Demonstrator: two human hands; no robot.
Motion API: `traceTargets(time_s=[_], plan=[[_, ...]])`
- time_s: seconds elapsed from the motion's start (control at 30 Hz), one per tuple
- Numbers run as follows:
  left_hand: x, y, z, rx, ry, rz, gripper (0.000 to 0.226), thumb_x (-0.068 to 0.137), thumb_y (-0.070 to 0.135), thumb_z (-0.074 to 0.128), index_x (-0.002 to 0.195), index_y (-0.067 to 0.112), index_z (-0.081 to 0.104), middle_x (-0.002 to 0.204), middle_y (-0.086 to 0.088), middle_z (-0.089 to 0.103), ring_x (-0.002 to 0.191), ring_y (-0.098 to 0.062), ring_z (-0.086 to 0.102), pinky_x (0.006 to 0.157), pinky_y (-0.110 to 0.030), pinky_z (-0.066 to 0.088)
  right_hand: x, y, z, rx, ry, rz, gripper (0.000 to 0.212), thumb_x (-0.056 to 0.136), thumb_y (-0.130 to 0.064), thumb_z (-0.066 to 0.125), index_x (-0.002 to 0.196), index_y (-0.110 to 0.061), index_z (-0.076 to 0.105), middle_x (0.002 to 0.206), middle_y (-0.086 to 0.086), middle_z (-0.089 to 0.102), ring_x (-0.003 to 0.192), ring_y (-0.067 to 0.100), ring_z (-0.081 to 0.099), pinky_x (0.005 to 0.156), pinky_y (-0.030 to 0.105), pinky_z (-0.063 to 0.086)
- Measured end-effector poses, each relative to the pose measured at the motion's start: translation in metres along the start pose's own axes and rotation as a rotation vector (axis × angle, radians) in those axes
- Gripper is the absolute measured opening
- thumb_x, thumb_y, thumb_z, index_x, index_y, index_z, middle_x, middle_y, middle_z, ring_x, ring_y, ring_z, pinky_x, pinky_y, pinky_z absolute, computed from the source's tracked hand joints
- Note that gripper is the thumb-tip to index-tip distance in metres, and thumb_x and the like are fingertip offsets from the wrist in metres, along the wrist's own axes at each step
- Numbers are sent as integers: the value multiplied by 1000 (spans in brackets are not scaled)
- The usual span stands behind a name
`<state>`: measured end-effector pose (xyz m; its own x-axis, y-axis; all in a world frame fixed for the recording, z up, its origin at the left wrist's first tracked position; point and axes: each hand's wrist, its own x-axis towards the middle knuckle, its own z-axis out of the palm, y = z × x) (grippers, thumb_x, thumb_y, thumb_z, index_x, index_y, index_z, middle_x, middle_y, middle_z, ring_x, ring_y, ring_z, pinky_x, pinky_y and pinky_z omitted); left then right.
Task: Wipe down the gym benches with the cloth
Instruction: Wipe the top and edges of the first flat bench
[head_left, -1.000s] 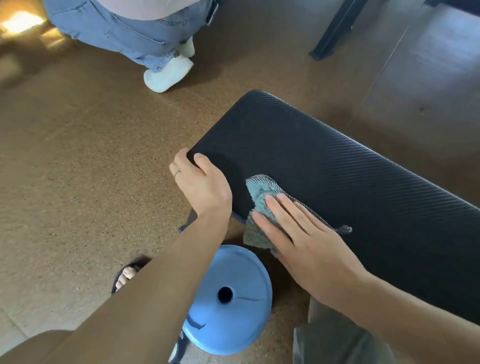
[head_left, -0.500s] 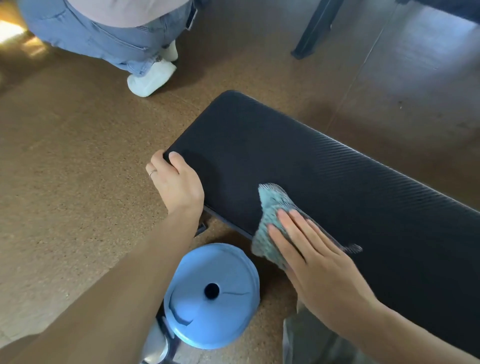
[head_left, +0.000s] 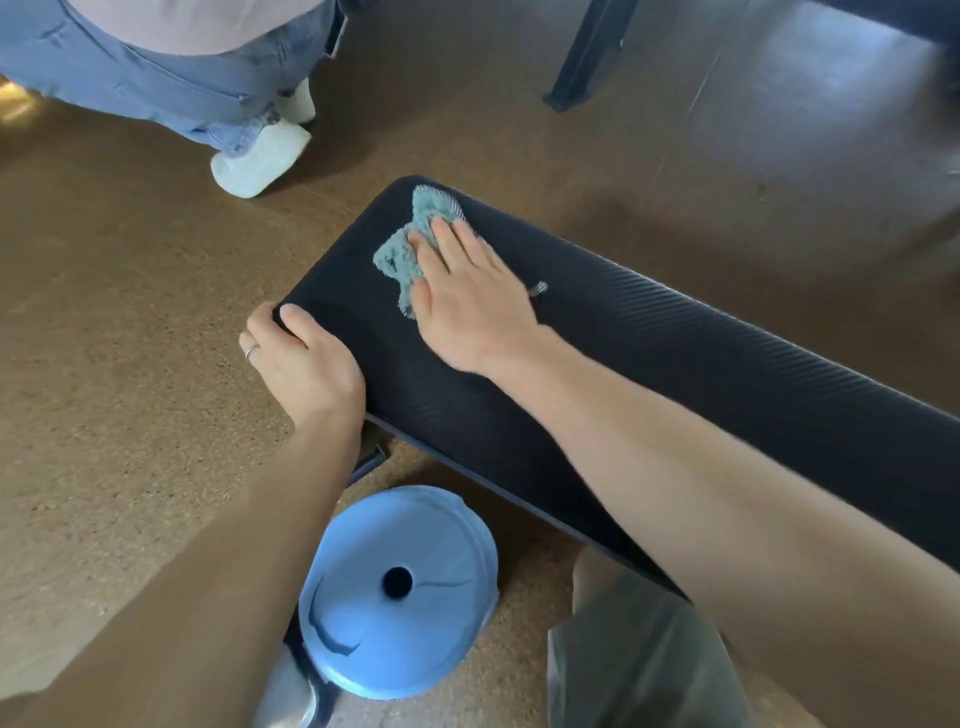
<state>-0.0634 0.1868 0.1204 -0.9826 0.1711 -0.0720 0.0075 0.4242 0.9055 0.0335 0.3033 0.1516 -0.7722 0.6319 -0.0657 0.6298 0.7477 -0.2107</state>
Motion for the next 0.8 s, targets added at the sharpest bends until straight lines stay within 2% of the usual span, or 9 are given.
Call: traceTargets(time_s=[0.07, 0.17, 0.27, 0.4, 0.47, 0.6, 0.67, 0.8], plan=[[0, 1, 1, 8, 14, -10, 41, 107, 31, 29, 136, 10, 50, 139, -4, 47, 120, -20, 49, 92, -24, 32, -6, 26, -7, 13, 19, 47, 58, 111, -34, 20, 165, -12, 16, 173, 9, 11, 160, 25, 7, 130, 40, 7], [-3, 3, 2, -3, 18, 7, 41, 106, 31, 29, 135, 12, 50, 138, -3, 47, 117, -18, 50, 91, -24, 34, -24, 87, -17, 34, 64, 236, 59, 109, -32, 21, 161, -6, 23, 169, 15, 23, 156, 29, 21, 128, 40, 15], [-3, 1, 2, 1, 34, 4, 40, 106, 30, 30, 135, 11, 51, 138, -4, 47, 117, -18, 49, 91, -22, 33, -71, 124, -24, 48, 57, 364, 74, 99, -41, 8, 157, -1, 31, 163, 17, 34, 150, 31, 32, 126, 41, 21], [-6, 1, 3, 3, 46, -4, 41, 107, 29, 28, 137, 12, 50, 139, -3, 47, 110, -14, 48, 88, -21, 33, -153, 101, -12, -2, 48, 458, 66, 103, -32, 14, 162, -1, 20, 171, 15, 16, 159, 27, 13, 130, 39, 8], [-6, 0, 4, 8, 53, -5, 41, 107, 27, 27, 137, 12, 50, 139, -3, 47, 111, -15, 48, 88, -21, 33, -185, 55, 3, -25, 64, 431, 72, 97, -32, 16, 160, 1, 24, 170, 17, 19, 159, 31, 15, 129, 44, 12], [-7, 3, 3, 9, 63, -9, 41, 107, 26, 26, 137, 12, 50, 140, -2, 46, 114, -14, 48, 87, -19, 32, -190, -28, 35, -29, 116, 209, 66, 99, -31, 28, 159, -4, 32, 168, 15, 26, 157, 33, 20, 127, 47, 18], [-8, 6, 3, 13, 53, 0, 41, 108, 26, 26, 138, 11, 50, 140, -3, 46, 110, -12, 46, 85, -16, 30, -175, -38, 37, -17, 147, 126, 63, 101, -30, 29, 159, -4, 34, 168, 13, 27, 157, 32, 22, 127, 46, 21], [-8, 4, -3, 19, 5, 6, 41, 108, 25, 26, 141, 10, 47, 142, -4, 45, 110, -11, 45, 85, -16, 30, -184, -6, 21, -83, 76, -2, 59, 107, -32, 24, 161, -9, 31, 169, 10, 27, 157, 27, 23, 128, 41, 20]])
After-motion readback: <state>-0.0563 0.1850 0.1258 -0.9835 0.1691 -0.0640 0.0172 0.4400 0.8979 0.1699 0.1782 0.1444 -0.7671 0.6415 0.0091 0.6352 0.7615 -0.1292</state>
